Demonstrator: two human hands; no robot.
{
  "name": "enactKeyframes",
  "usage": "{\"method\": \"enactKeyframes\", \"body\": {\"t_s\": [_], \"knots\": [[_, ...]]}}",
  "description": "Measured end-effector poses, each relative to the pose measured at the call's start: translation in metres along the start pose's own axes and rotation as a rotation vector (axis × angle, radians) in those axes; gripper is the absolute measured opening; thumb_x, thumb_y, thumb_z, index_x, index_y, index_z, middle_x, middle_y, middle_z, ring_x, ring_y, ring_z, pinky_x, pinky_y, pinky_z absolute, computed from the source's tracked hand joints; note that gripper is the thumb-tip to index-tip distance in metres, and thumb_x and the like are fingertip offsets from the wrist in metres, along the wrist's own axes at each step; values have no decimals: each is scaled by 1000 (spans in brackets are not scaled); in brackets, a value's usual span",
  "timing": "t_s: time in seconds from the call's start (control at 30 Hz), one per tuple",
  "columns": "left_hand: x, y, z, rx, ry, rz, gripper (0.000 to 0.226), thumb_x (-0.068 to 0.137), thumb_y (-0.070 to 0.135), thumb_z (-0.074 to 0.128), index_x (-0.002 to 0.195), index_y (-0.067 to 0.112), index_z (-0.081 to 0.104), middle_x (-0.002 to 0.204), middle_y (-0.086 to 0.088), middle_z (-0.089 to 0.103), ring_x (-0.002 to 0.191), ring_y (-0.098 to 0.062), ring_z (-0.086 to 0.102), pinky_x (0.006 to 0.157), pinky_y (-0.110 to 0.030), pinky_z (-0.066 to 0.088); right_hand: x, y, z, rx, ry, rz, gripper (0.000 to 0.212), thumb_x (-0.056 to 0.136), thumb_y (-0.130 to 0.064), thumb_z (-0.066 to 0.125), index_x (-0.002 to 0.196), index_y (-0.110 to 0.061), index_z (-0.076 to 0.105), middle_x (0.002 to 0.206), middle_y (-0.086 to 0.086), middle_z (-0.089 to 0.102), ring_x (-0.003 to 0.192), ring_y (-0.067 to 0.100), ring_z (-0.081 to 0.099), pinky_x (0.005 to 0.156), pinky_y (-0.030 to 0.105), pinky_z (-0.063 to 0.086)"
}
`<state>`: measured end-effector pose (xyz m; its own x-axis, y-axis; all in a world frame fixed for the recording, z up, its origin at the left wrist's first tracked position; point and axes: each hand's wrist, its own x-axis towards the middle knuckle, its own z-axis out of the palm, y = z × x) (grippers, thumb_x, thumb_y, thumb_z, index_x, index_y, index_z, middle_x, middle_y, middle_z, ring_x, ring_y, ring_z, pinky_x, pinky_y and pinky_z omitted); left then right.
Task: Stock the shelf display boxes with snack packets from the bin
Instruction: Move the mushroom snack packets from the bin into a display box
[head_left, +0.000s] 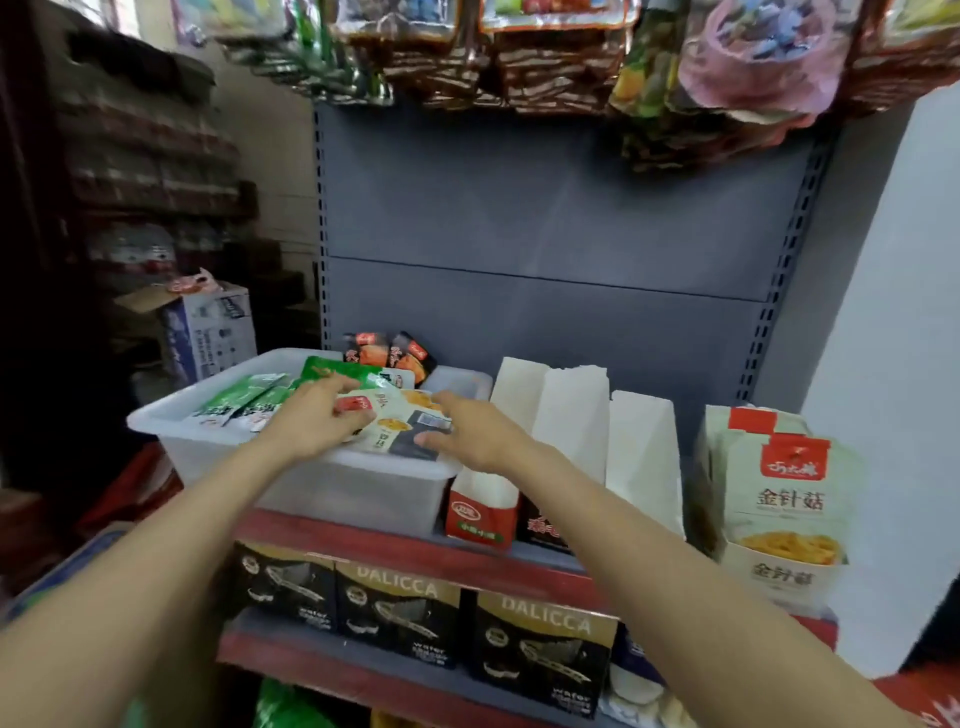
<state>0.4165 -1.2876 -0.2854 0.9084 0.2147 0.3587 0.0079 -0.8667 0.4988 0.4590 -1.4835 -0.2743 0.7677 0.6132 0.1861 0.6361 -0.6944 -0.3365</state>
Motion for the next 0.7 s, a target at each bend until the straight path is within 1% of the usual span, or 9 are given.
{"method": "enactKeyframes", "body": {"t_s": [0.13,0.2,0.23,0.3,0.33,0.4,0.57,0.63,0.7], "knots": [[14,-25,-3,77,-103,-48,43,90,38,59,125,15,58,126,-9,60,113,-26,55,85,-28,39,33,-11,2,-194,-283,-17,64,91,-57,47,142,-20,38,146,1,41,132,25,38,102,34,30],[20,-34,-3,109,-161,-80,47,89,45,57,129,19,56,132,-6,57,120,-26,51,92,-29,40,45,-13,3,-247,-344,2,64,89,-61,44,139,-20,41,142,0,44,131,24,38,108,37,23],[23,-37,-2,117,-191,-90,51,88,47,57,132,21,54,137,-4,53,125,-25,48,98,-30,39,50,-13,5,-247,-372,13,65,89,-61,45,138,-19,42,137,0,48,126,23,41,106,35,27],[27,-42,-3,130,-230,-93,55,87,47,58,136,23,49,143,-2,46,130,-24,43,105,-33,37,57,-13,10,-214,-395,11,58,89,-56,50,130,-15,45,119,-1,52,109,21,48,88,26,39],[29,-43,-3,135,-242,-92,56,87,45,59,137,23,48,145,-2,45,131,-24,42,105,-33,36,59,-14,12,-197,-389,-4,54,90,-52,52,128,-14,46,116,-1,53,105,20,49,83,24,41],[31,-45,-4,135,-245,-91,56,86,42,61,137,24,48,145,-3,44,132,-24,41,106,-34,36,59,-17,16,-207,-357,-67,52,93,-45,50,134,-14,44,120,3,54,109,22,49,88,27,41],[28,-44,-4,176,-192,-84,57,83,37,64,137,29,47,143,-1,46,128,-24,44,102,-35,40,53,-19,23,-281,-149,-335,35,98,-29,41,129,-26,57,105,-1,61,90,18,48,79,31,37],[28,-44,-3,187,-182,-84,59,82,39,65,137,31,46,140,0,49,124,-23,47,99,-35,42,50,-17,24,-200,-73,-323,31,98,-24,41,118,-18,65,103,-1,65,83,17,48,73,30,37],[28,-45,-3,185,-172,-75,66,79,44,68,139,33,42,137,1,52,122,-23,49,98,-37,42,48,-13,22,-2,-9,-254,31,99,-23,42,106,-4,67,98,10,66,81,23,52,71,35,38]]}}
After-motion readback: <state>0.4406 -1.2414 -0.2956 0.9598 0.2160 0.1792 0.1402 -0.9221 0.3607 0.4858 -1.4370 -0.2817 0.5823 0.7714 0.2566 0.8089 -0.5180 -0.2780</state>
